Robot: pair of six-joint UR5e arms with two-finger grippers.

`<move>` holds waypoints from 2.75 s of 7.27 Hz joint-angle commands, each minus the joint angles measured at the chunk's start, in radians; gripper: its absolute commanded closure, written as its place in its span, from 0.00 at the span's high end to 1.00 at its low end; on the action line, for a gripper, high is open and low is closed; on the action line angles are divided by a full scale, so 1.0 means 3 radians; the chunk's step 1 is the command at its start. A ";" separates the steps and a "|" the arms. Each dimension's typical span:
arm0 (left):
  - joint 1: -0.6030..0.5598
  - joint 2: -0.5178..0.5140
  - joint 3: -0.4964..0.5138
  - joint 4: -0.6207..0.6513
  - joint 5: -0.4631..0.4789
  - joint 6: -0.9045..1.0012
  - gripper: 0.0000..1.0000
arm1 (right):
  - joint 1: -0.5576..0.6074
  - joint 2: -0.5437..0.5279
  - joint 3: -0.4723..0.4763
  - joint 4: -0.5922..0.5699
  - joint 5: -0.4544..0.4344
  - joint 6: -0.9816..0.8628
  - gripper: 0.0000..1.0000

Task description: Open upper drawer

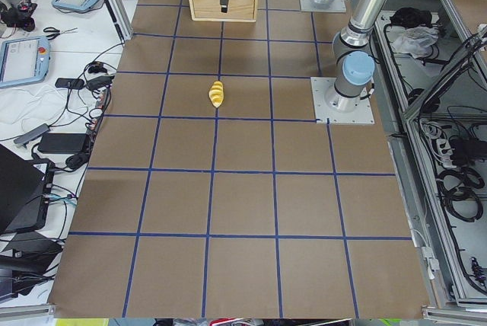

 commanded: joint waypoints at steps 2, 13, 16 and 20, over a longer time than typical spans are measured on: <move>0.0009 -0.0005 -0.0008 0.0000 0.0000 -0.0001 1.00 | 0.0002 0.0000 0.0000 0.0000 0.0000 0.0005 1.00; -0.0006 -0.0214 0.0028 0.0122 -0.0147 -0.0402 1.00 | 0.0001 0.0000 0.0000 0.0000 0.0000 0.0000 1.00; -0.0291 -0.0668 0.0023 0.0933 -0.0868 -0.1180 1.00 | -0.0004 0.0000 0.0000 0.0000 0.0000 0.0005 1.00; -0.0890 -0.1048 -0.0008 0.1528 -0.1446 -0.1846 1.00 | 0.0002 0.0000 0.0000 0.0000 0.0000 0.0005 1.00</move>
